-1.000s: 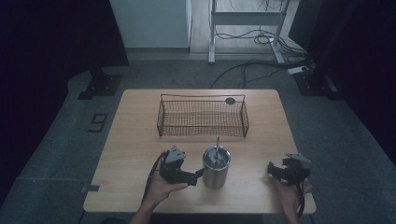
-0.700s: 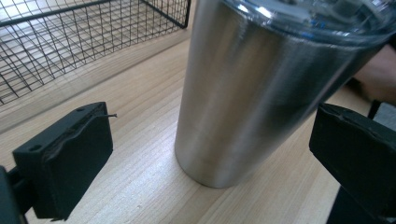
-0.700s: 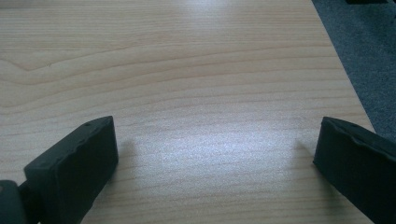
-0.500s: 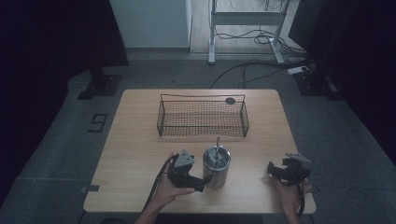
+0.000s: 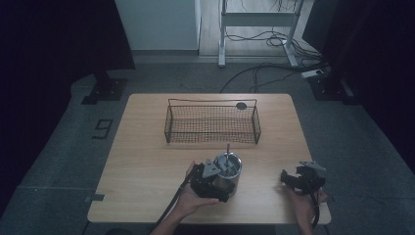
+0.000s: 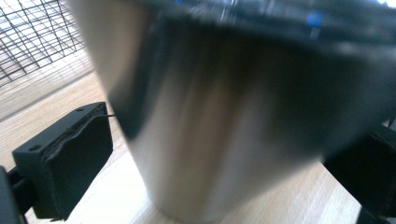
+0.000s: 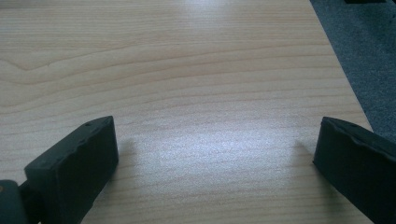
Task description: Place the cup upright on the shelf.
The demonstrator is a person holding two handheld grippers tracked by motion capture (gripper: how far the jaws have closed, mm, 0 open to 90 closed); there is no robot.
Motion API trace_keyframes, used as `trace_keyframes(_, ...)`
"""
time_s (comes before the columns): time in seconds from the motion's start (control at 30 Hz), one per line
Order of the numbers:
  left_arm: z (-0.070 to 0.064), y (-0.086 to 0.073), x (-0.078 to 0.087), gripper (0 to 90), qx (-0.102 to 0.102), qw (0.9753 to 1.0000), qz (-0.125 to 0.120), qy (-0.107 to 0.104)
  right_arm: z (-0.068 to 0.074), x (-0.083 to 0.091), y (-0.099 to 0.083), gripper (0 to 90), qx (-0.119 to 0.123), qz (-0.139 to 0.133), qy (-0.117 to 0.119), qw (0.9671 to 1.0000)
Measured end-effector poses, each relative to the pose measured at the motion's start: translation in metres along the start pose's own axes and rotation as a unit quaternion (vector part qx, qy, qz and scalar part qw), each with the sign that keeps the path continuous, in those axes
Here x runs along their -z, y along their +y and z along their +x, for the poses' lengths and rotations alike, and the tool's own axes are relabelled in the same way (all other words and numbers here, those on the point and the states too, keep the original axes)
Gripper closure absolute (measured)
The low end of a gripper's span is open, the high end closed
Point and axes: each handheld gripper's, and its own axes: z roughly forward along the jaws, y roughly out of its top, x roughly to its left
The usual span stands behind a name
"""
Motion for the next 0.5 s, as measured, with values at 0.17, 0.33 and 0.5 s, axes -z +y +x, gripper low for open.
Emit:
trace_keyframes(0.17,-0.005,0.004,-0.007,0.0,-0.001,0.9997,-0.017,0.016,0.0,0.0,0.0,0.0,0.0,0.0,0.0,1.0)
trace_keyframes(0.33,-0.01,0.009,-0.013,1.0,-0.005,0.9991,-0.025,0.034,0.0,0.0,0.0,0.0,-0.001,0.001,-0.001,1.0)
trace_keyframes(0.5,-0.01,0.01,-0.02,1.7,-0.009,0.9987,-0.038,0.032,0.0,0.0,0.0,0.0,-0.001,0.0,-0.001,1.0)
